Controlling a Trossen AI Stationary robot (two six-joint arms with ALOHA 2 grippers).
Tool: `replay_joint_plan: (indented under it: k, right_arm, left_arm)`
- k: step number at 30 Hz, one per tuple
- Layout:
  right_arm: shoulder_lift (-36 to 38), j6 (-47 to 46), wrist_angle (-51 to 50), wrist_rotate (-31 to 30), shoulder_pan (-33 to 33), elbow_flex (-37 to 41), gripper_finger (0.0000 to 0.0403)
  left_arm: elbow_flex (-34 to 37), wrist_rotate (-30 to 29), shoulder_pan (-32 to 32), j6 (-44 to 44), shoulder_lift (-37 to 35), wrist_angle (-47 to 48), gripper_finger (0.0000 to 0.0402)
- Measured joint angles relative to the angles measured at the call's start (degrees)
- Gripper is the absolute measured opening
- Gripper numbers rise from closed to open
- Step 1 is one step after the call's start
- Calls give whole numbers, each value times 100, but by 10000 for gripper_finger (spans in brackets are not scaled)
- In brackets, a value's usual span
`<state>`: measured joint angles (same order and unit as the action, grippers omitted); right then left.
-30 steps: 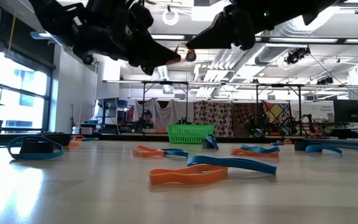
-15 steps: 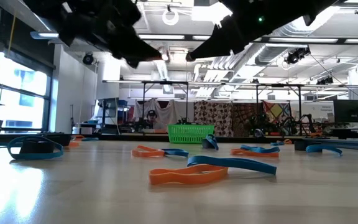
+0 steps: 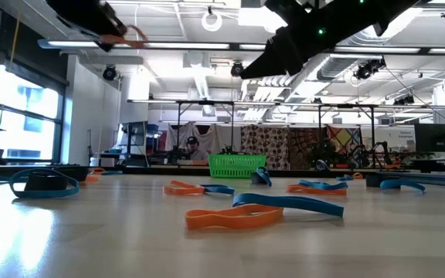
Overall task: Sort rubber bands into baskets
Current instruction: Put the orange rubber band into the yellow bin
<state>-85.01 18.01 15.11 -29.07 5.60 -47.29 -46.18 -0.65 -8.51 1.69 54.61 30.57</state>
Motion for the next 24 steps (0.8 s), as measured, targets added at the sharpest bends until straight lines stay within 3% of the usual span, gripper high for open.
replay_joint_plan:
  k: [7, 14, 19, 24]
  right_arm:
    - [0, -4, -78, 110, -50, 0, 16]
    - [0, 0, -252, 116, -50, 8, 2]
    - [0, -1, -286, 117, -50, 13, 1]
    - [0, -12, -287, 117, -50, 15, 0]
  left_arm:
    - [-580, -2, -1599, 1331, 41, 1232, 0]
    - [-585, -153, -3271, 3091, 269, 1315, 0]
    - [-585, -260, -4001, 4242, 799, 1585, 0]
    - [-585, -257, -4468, 4512, 1498, 1573, 0]
